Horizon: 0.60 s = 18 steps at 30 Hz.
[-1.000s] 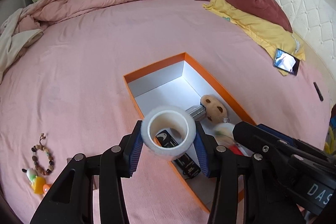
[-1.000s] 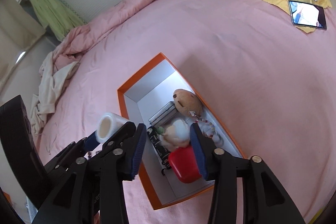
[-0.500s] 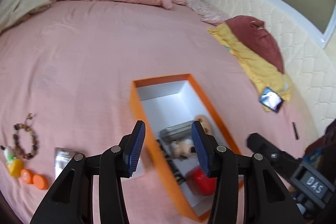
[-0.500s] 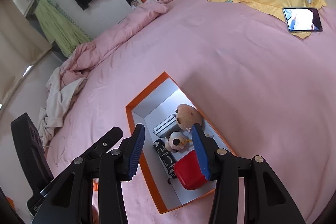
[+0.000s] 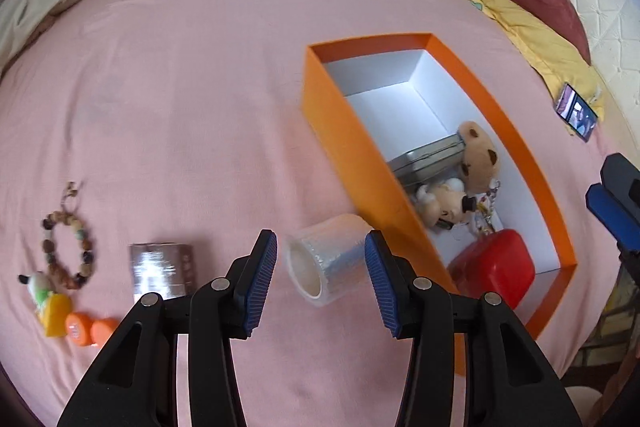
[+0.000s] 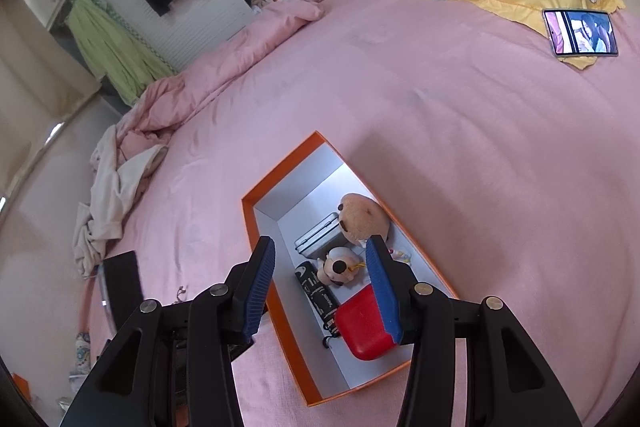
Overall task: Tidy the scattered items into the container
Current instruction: 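Lower the clear tape roll into the box and open the left gripper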
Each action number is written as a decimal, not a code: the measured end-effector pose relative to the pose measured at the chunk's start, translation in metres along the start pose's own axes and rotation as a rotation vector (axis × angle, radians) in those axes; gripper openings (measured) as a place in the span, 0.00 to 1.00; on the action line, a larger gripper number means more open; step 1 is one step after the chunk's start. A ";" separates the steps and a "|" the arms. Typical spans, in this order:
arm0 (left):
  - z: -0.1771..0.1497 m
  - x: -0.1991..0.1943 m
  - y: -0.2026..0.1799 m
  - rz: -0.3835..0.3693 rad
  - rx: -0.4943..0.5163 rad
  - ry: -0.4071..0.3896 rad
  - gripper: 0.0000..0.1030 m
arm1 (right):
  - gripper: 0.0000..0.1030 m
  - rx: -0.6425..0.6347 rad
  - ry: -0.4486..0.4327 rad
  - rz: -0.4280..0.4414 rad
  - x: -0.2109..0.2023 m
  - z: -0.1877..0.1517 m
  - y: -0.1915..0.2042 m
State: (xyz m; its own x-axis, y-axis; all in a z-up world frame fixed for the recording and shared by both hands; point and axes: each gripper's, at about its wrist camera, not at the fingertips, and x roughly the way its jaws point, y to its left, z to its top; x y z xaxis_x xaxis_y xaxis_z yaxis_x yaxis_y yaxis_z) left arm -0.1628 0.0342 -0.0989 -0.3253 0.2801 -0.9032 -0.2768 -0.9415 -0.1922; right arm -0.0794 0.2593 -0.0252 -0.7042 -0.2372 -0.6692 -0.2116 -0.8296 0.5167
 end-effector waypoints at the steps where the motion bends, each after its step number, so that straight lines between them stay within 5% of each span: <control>1: 0.000 0.003 -0.001 -0.003 -0.003 0.012 0.44 | 0.47 0.003 0.000 0.000 0.000 0.000 -0.001; 5: -0.005 -0.005 -0.004 -0.051 -0.005 0.029 0.42 | 0.48 0.007 0.005 0.006 0.001 -0.001 -0.001; 9: -0.016 0.019 -0.009 -0.027 0.030 0.158 0.48 | 0.48 0.010 0.011 0.012 0.002 -0.001 0.000; 14: -0.008 0.007 0.002 -0.059 -0.033 0.069 0.33 | 0.49 0.012 0.006 0.023 0.001 -0.002 -0.001; 16: -0.005 -0.003 0.006 -0.079 -0.068 0.017 0.12 | 0.49 0.019 0.010 0.024 0.001 -0.002 -0.002; 18: -0.003 -0.021 0.001 -0.063 -0.057 -0.068 0.10 | 0.49 0.027 0.012 0.026 0.001 -0.002 -0.003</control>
State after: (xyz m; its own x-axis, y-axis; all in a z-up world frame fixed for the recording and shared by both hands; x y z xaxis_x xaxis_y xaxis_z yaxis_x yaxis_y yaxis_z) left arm -0.1536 0.0266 -0.0811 -0.3703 0.3493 -0.8608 -0.2474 -0.9302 -0.2710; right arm -0.0782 0.2601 -0.0287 -0.7017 -0.2649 -0.6614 -0.2117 -0.8089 0.5486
